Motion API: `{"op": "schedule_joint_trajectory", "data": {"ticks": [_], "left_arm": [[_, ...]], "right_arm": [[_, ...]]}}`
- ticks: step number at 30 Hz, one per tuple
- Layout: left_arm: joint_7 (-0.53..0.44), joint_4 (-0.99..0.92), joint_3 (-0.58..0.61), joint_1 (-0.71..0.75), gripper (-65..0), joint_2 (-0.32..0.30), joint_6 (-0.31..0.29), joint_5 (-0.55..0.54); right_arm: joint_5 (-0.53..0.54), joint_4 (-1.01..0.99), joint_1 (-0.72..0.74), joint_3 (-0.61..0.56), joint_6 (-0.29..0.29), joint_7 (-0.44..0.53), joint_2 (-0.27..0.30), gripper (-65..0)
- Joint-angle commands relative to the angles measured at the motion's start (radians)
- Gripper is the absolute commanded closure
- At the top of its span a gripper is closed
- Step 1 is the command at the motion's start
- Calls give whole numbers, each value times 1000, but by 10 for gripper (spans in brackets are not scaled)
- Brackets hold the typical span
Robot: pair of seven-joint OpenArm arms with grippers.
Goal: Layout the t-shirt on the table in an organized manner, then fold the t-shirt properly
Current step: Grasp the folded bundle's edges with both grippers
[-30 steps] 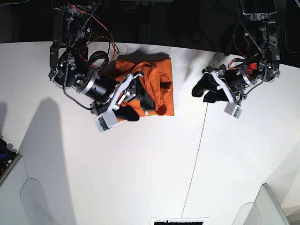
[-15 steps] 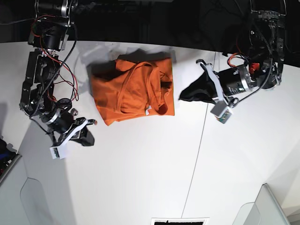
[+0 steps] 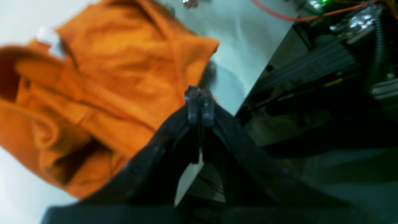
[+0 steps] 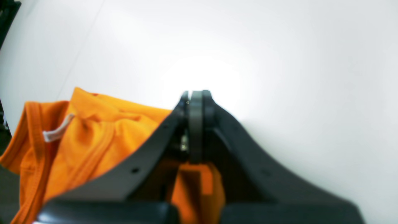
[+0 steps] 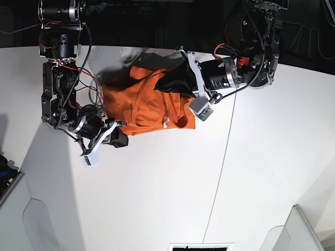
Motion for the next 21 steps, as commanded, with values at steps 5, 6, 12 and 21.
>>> {"op": "schedule_joint_trajectory", "data": {"ticks": [5, 6, 12, 21], "left_arm": [[-41, -108, -2, -8, 0, 2, -9, 36], [-42, -125, -2, -8, 0, 2, -9, 62], [-102, -164, -3, -32, 0, -42, -9, 193], [-127, -247, -3, -226, 0, -105, -9, 269]], "right_arm": [[19, 16, 26, -2, 12, 20, 3, 0], [19, 16, 26, -2, 13, 12, 3, 0], [48, 20, 12, -2, 13, -67, 6, 0], [141, 227, -164, -2, 14, -85, 35, 0]]}}
